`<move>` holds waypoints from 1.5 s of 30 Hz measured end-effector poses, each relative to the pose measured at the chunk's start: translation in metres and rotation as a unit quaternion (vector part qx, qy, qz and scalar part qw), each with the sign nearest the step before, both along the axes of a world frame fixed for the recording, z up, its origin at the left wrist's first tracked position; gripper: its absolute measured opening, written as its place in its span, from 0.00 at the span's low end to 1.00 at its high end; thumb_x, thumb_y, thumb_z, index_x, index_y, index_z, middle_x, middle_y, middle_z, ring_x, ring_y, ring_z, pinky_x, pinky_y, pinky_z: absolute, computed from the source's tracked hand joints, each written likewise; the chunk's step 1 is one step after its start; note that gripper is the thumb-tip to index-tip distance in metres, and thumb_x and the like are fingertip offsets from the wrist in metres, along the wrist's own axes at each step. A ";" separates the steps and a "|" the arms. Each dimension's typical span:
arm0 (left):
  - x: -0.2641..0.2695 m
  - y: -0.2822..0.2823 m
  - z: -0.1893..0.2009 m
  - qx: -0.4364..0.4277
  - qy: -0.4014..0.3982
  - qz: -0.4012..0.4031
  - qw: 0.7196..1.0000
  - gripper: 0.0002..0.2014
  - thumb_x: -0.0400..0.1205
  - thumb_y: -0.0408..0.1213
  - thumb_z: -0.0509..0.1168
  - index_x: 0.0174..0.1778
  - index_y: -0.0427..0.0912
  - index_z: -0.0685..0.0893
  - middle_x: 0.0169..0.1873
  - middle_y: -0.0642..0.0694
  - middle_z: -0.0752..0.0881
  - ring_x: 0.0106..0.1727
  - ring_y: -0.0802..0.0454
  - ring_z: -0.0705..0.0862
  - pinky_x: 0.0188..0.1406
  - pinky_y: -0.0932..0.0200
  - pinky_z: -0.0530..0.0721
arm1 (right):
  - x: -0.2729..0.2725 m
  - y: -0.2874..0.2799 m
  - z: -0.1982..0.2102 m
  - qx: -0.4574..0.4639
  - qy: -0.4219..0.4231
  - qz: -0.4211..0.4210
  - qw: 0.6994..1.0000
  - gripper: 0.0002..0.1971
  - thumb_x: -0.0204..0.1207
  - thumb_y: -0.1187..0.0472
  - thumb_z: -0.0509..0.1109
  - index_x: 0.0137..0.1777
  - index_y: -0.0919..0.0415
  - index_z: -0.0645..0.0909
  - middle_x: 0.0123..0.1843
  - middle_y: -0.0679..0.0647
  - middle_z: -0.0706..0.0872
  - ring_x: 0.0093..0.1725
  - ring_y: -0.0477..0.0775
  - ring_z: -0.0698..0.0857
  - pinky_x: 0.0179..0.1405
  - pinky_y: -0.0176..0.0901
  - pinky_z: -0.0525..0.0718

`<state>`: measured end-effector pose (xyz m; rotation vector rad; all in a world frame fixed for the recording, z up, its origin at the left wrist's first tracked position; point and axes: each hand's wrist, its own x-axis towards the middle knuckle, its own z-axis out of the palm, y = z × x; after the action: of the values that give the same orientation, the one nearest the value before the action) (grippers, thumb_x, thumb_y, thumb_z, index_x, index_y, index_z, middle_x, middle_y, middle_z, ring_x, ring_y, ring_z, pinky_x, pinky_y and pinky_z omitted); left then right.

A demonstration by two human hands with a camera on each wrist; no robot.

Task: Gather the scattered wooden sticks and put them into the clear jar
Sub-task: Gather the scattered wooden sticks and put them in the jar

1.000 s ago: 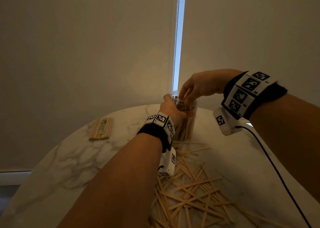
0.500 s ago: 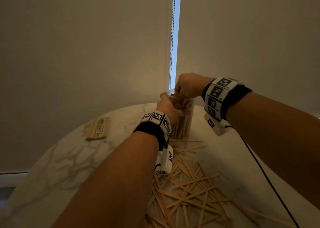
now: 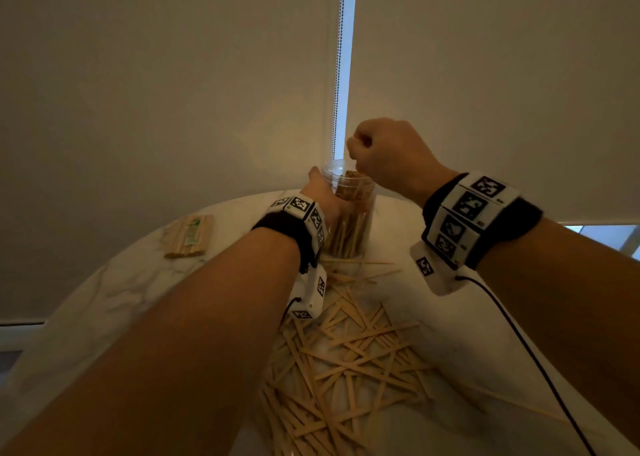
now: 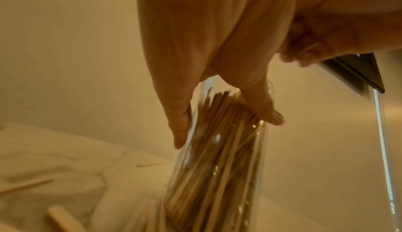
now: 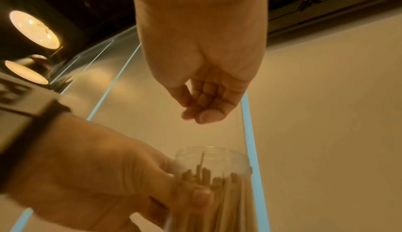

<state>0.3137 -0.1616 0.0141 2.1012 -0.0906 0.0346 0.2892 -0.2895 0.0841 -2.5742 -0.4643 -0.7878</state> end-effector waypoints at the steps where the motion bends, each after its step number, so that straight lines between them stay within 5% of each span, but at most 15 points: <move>1: -0.005 0.004 0.003 0.027 0.024 0.000 0.999 0.63 0.69 0.52 0.82 0.87 0.36 0.44 0.74 0.37 0.76 0.68 0.43 0.80 0.64 0.50 0.81 | -0.013 -0.002 -0.004 0.005 0.003 0.000 1.000 0.16 0.81 0.55 0.62 0.38 0.62 0.85 0.35 0.57 0.87 0.37 0.57 0.85 0.37 0.47 0.82; 2: -0.009 0.009 0.004 0.082 0.043 -0.002 0.996 0.63 0.69 0.57 0.80 0.87 0.37 0.46 0.76 0.36 0.75 0.70 0.40 0.79 0.67 0.47 0.80 | -0.025 -0.005 -0.010 -0.002 0.036 0.001 0.999 0.16 0.81 0.55 0.63 0.33 0.59 0.82 0.31 0.56 0.84 0.33 0.57 0.82 0.33 0.45 0.79; 4: -0.012 0.027 0.003 0.204 0.056 0.000 0.977 0.48 0.72 0.65 0.74 0.81 0.39 0.68 0.72 0.38 0.79 0.67 0.39 0.82 0.66 0.45 0.83 | -0.043 -0.012 -0.025 -0.053 0.211 0.010 0.976 0.16 0.82 0.57 0.63 0.31 0.53 0.80 0.31 0.55 0.84 0.31 0.55 0.80 0.33 0.44 0.81; 6: -0.019 0.044 -0.002 0.249 0.058 -0.006 0.967 0.25 0.80 0.53 0.72 0.64 0.37 0.83 0.62 0.42 0.85 0.63 0.41 0.85 0.62 0.48 0.85 | -0.044 -0.020 -0.044 -0.145 0.384 0.014 0.912 0.12 0.84 0.61 0.60 0.47 0.59 0.86 0.47 0.61 0.89 0.40 0.55 0.84 0.45 0.47 0.86; 8: -0.028 0.056 -0.012 0.304 0.059 -0.039 0.950 0.16 0.84 0.42 0.69 0.65 0.38 0.86 0.63 0.42 0.86 0.65 0.44 0.84 0.63 0.55 0.82 | -0.038 -0.025 -0.059 -0.227 0.415 0.000 0.881 0.17 0.84 0.65 0.58 0.66 0.60 0.84 0.65 0.58 0.85 0.59 0.56 0.83 0.59 0.47 0.80; 11: -0.035 0.056 -0.024 0.358 0.075 -0.122 0.922 0.20 0.85 0.39 0.65 0.74 0.54 0.82 0.73 0.48 0.80 0.72 0.48 0.79 0.71 0.58 0.72 | -0.035 -0.025 -0.074 -0.279 0.416 0.011 0.866 0.22 0.85 0.66 0.55 0.78 0.56 0.76 0.76 0.55 0.77 0.74 0.57 0.75 0.71 0.45 0.70; 16: -0.048 0.047 -0.036 0.441 0.056 -0.184 0.877 0.22 0.85 0.42 0.64 0.77 0.55 0.78 0.74 0.48 0.80 0.73 0.48 0.78 0.69 0.59 0.71 | -0.047 -0.031 -0.095 -0.329 0.383 0.036 0.863 0.17 0.86 0.65 0.56 0.71 0.60 0.80 0.64 0.57 0.82 0.57 0.55 0.78 0.52 0.40 0.70; 20: -0.064 0.053 -0.037 0.462 0.040 -0.169 0.870 0.20 0.84 0.43 0.66 0.74 0.52 0.82 0.70 0.48 0.83 0.70 0.49 0.80 0.67 0.60 0.74 | -0.071 -0.033 -0.087 -0.303 0.389 0.031 0.869 0.19 0.89 0.59 0.54 0.73 0.59 0.80 0.71 0.55 0.82 0.67 0.57 0.80 0.61 0.41 0.74; 28: -0.127 0.090 -0.031 0.432 0.054 -0.130 0.891 0.22 0.83 0.54 0.67 0.72 0.52 0.82 0.71 0.48 0.80 0.69 0.48 0.79 0.62 0.60 0.73 | -0.140 -0.043 -0.087 -0.262 0.430 0.032 0.864 0.27 0.87 0.39 0.54 0.67 0.58 0.83 0.64 0.54 0.85 0.60 0.55 0.82 0.64 0.49 0.77; 32: -0.158 0.107 -0.040 0.467 0.078 -0.036 0.880 0.45 0.68 0.72 0.70 0.75 0.44 0.75 0.70 0.41 0.79 0.68 0.43 0.79 0.62 0.54 0.79 | -0.163 -0.055 -0.094 -0.265 0.422 -0.003 0.867 0.40 0.75 0.24 0.56 0.66 0.59 0.82 0.63 0.55 0.86 0.57 0.55 0.83 0.63 0.51 0.81; 35: -0.174 0.106 -0.049 0.491 0.118 -0.030 0.862 0.48 0.65 0.77 0.68 0.73 0.45 0.75 0.69 0.40 0.78 0.66 0.42 0.79 0.65 0.50 0.80 | -0.180 -0.054 -0.100 -0.313 0.421 -0.036 0.850 0.52 0.58 0.15 0.62 0.69 0.58 0.76 0.65 0.55 0.80 0.55 0.54 0.79 0.56 0.47 0.80; 40: -0.180 0.085 -0.052 0.414 0.061 -0.045 0.907 0.28 0.77 0.59 0.72 0.64 0.42 0.82 0.60 0.43 0.86 0.59 0.45 0.84 0.61 0.51 0.82 | -0.185 -0.030 -0.106 -0.280 0.407 -0.005 0.869 0.44 0.57 0.25 0.77 0.60 0.61 0.81 0.54 0.54 0.84 0.49 0.54 0.82 0.48 0.45 0.83; 45: -0.187 0.069 -0.053 0.448 0.049 -0.059 0.891 0.35 0.72 0.69 0.70 0.67 0.47 0.80 0.63 0.43 0.80 0.66 0.42 0.76 0.64 0.49 0.76 | -0.184 -0.022 -0.099 -0.262 0.397 0.003 0.880 0.36 0.65 0.35 0.79 0.63 0.62 0.82 0.59 0.57 0.86 0.57 0.58 0.84 0.57 0.50 0.84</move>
<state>0.1266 -0.0929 -0.0388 3.0147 -0.2015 -0.2281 0.1057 -0.3112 -0.0150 -3.0586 -0.4461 0.5081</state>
